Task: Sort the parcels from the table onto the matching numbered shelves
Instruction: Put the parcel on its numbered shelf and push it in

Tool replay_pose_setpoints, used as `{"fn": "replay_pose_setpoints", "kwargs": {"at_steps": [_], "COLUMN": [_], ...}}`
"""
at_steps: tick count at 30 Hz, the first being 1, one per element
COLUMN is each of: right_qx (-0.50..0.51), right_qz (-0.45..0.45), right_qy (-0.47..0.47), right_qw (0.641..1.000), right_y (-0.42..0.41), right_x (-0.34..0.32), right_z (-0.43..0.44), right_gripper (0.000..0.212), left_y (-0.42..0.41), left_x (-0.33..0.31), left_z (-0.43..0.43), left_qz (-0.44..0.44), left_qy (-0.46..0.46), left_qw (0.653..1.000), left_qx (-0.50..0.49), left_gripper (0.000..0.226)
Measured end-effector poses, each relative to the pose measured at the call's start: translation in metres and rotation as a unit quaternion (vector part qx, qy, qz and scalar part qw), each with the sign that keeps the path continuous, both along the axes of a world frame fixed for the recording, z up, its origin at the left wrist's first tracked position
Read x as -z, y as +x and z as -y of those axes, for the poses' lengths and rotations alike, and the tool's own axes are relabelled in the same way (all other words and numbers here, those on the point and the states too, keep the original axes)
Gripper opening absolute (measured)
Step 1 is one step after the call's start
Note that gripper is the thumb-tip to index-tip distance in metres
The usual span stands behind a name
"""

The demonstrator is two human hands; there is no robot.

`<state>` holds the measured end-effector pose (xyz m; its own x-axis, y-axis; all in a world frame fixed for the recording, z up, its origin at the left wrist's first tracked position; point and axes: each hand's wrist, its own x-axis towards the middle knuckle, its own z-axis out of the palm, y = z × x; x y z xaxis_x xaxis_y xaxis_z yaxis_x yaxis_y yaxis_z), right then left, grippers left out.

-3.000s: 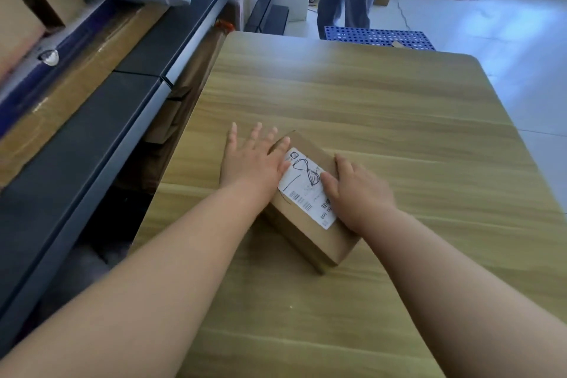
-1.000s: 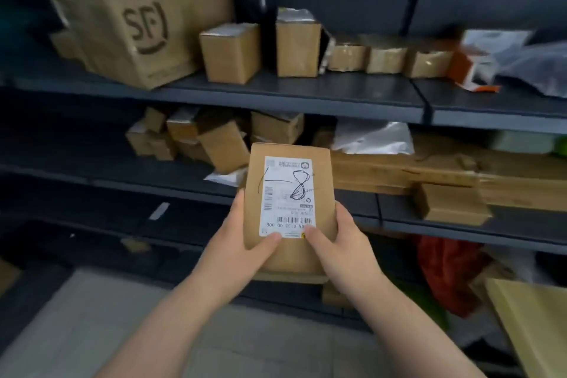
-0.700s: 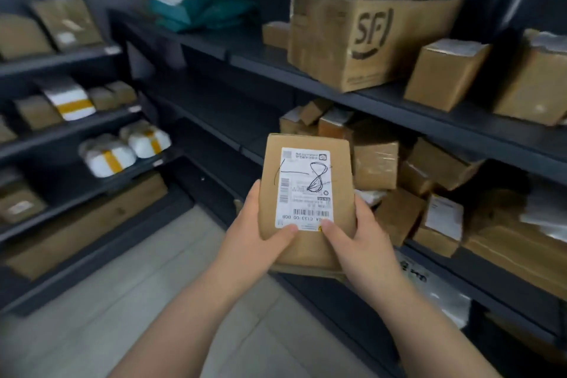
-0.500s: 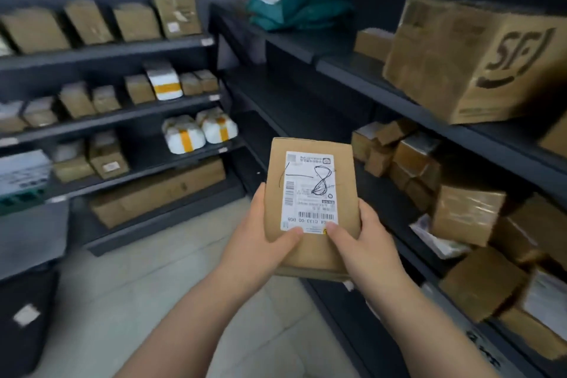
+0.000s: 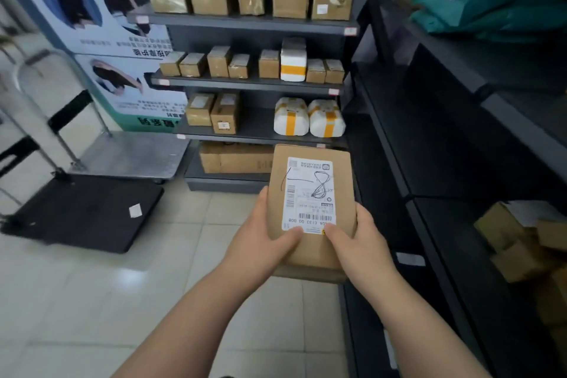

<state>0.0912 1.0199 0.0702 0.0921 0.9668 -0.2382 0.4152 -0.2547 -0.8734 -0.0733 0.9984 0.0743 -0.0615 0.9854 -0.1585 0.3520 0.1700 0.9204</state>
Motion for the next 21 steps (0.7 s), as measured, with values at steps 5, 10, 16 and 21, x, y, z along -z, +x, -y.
{"fn": "replay_pose_setpoints", "kwargs": {"at_steps": [5,10,16,21], "right_qx": [-0.047,-0.056,-0.036,-0.012], "right_qz": [0.021,0.031,0.023,0.009], "right_qy": [-0.052,-0.085,-0.089,-0.097], "right_qw": [0.997,0.994,0.995,0.995], "right_y": [-0.025,-0.066,-0.12,-0.162], "right_x": [0.027,0.045,0.058,0.069], "right_z": [-0.037,-0.096,-0.178,-0.234], "right_gripper": [0.047,0.056,0.057,0.06], "left_y": [-0.024,-0.063,-0.121,-0.166], "left_x": [0.025,0.049,0.067,0.078], "left_z": [-0.029,-0.091,-0.18,-0.246], "left_qz": [-0.018,-0.025,-0.017,-0.017], "left_qy": [-0.047,-0.073,-0.086,-0.085], "left_qw": [0.998,0.996,0.996,0.996], "left_qx": [-0.039,-0.048,0.001,0.032], "left_gripper": [0.086,0.065,0.085,0.082]}}
